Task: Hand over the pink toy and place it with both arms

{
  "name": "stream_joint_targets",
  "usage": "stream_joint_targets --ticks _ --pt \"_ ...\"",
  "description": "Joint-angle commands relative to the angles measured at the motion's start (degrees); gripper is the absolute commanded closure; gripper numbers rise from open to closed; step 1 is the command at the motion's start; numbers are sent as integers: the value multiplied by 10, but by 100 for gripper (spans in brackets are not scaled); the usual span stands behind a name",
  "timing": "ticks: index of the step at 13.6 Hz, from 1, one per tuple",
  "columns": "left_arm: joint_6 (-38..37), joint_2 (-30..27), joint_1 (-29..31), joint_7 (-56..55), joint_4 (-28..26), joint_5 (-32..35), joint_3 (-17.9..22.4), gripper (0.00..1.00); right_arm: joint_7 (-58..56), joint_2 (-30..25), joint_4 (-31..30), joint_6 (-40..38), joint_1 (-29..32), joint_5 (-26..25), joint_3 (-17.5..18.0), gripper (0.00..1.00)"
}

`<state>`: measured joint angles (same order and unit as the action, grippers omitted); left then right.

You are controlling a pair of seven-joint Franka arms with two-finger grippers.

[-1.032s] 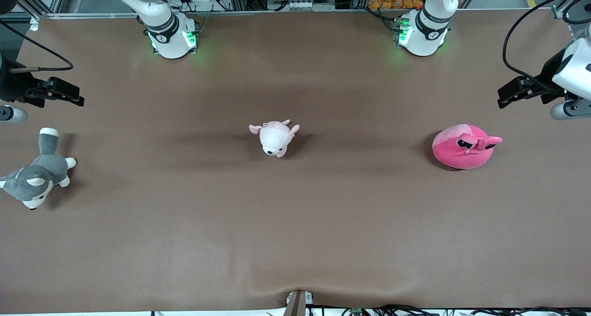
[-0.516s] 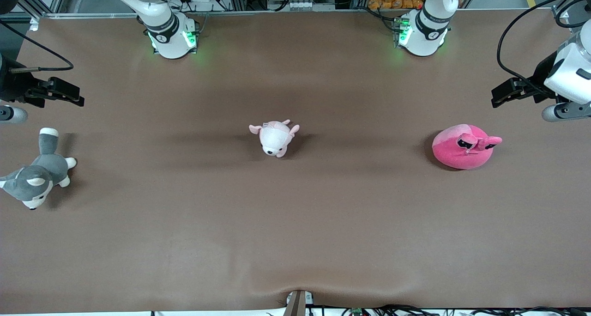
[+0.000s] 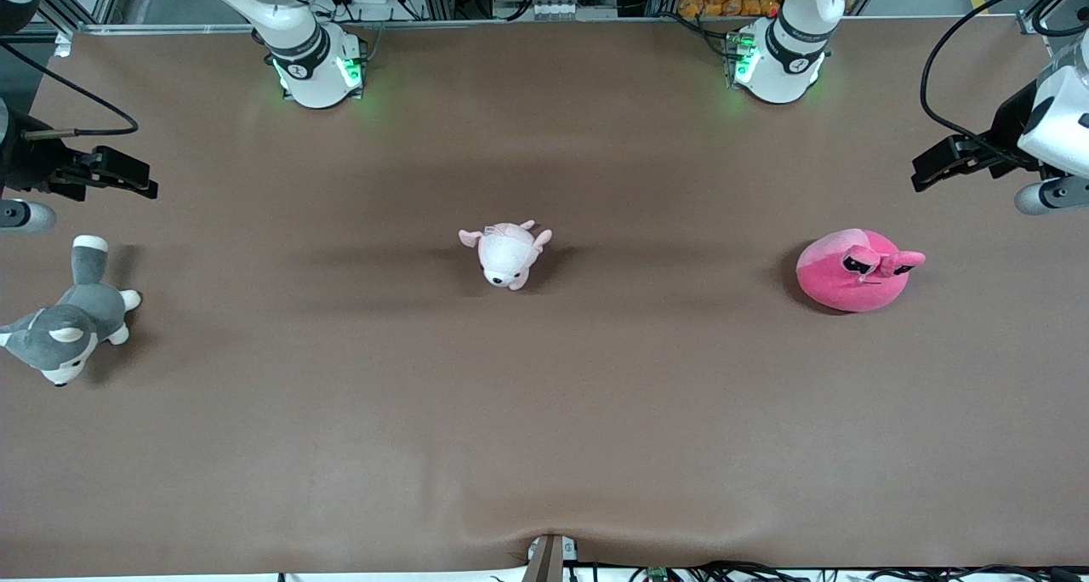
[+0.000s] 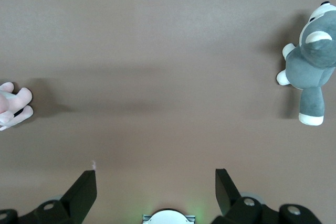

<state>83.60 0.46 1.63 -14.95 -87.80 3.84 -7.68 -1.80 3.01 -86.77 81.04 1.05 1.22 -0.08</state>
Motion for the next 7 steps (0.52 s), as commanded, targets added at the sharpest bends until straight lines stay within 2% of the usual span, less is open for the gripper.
stream_joint_targets --ticks 1,7 --pt "-26 2 -5 -15 6 -2 -6 0 -1 2 3 0 0 -8 1 0" --pt "-46 1 -3 -17 5 -2 -13 0 -1 2 3 0 0 -8 1 0"
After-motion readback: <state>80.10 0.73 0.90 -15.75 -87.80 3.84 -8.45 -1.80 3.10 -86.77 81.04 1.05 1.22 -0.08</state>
